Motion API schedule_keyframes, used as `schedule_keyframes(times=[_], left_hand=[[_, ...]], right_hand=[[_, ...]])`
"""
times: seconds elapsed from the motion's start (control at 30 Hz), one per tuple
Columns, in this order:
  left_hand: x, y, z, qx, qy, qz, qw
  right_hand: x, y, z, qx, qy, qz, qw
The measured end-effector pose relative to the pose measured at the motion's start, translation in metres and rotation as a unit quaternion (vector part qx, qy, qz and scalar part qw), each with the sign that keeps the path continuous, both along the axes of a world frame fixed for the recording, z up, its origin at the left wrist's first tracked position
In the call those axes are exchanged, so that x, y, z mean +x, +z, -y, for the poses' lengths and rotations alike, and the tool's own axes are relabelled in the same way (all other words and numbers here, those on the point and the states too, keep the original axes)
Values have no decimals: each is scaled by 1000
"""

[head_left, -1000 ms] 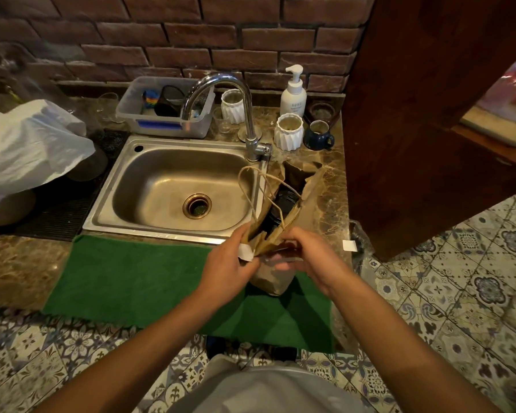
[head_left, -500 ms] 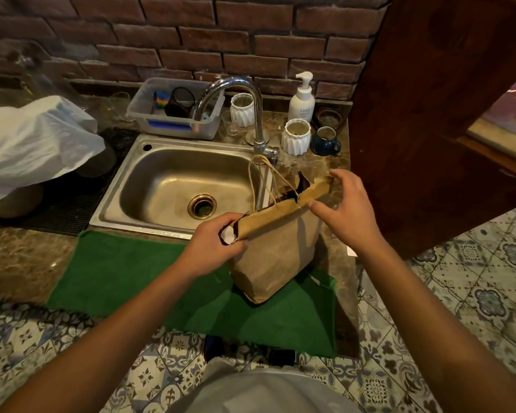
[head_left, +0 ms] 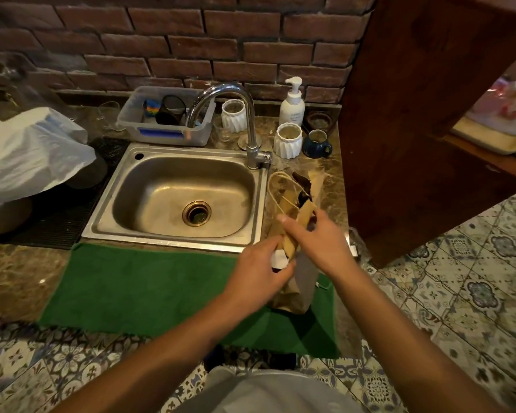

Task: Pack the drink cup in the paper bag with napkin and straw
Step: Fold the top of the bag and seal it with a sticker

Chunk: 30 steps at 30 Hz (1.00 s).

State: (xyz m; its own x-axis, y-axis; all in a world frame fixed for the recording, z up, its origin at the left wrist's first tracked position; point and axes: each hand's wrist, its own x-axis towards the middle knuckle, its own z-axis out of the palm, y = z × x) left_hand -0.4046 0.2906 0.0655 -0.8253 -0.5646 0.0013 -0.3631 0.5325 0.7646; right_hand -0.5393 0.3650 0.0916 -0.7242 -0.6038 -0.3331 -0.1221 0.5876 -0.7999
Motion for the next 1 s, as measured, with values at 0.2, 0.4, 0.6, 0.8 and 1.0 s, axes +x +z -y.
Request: schedule_keyframes(times=[0.2,0.4,0.6,0.8,1.0], left_hand=[[-12,-2,-4,20,-78,44,996],[0,-6,15,81,-159,93,980],[11,0,56,13,-72,-18,997],[7,9,84,-111,6,-69,991],[6,-3,106,75,-74,23,994]], right_hand=[[-6,-4,2,85,25,-51,995],[-24,-2,-7,126,76,-107,983],[-55,9,-17,150,159,-128,967],[-61,15,-13,114,233,-66,964],[-53,3,-6,78,268,-50,959]])
